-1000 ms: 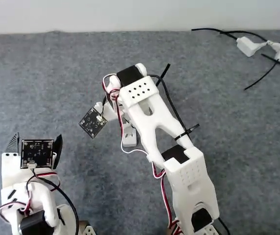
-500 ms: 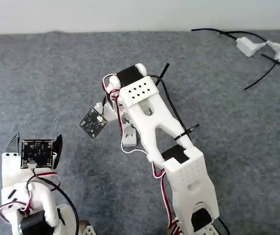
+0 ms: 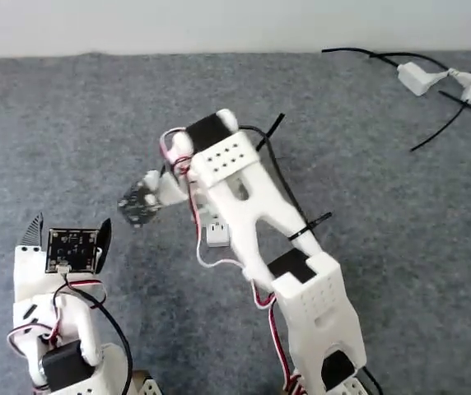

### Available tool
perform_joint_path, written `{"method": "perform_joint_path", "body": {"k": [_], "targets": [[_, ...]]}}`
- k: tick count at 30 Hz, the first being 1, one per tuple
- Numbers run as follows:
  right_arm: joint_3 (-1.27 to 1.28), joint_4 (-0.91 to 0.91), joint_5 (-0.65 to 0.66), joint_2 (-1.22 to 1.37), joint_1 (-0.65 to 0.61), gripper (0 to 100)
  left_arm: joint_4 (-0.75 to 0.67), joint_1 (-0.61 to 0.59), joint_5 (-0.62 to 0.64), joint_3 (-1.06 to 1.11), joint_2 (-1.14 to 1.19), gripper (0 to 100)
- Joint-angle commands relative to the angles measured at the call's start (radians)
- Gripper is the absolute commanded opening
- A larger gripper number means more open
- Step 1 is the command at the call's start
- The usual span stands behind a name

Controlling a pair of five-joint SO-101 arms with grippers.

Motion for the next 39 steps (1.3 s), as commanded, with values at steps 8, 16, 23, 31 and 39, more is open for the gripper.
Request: {"method": "perform_joint_path", "body": {"k": [8, 16, 23, 31, 39], "targets": [[-0.052, 0.042, -0.368, -0.348, -0.171, 1.0, 0.051, 0.141, 0.0, -0.038, -0.015, 37], [0.011, 0.044, -0.422, -0.478, -0.245, 1.0, 0.167, 0.147, 0.003, -0.283, -0.015, 37], [0.049, 0.044, -0.428, -0.522, -0.232, 1.0, 0.338, 0.295, 0.003, -0.452, -0.015, 37], [0.048, 0.042, -0.428, -0.527, -0.185, 1.0, 0.443, 0.388, 0.002, -0.65, -0.015, 37], [0.048, 0.044, -0.43, -0.53, -0.183, 1.0, 0.494, 0.47, -0.003, -0.776, -0.015, 37]]}}
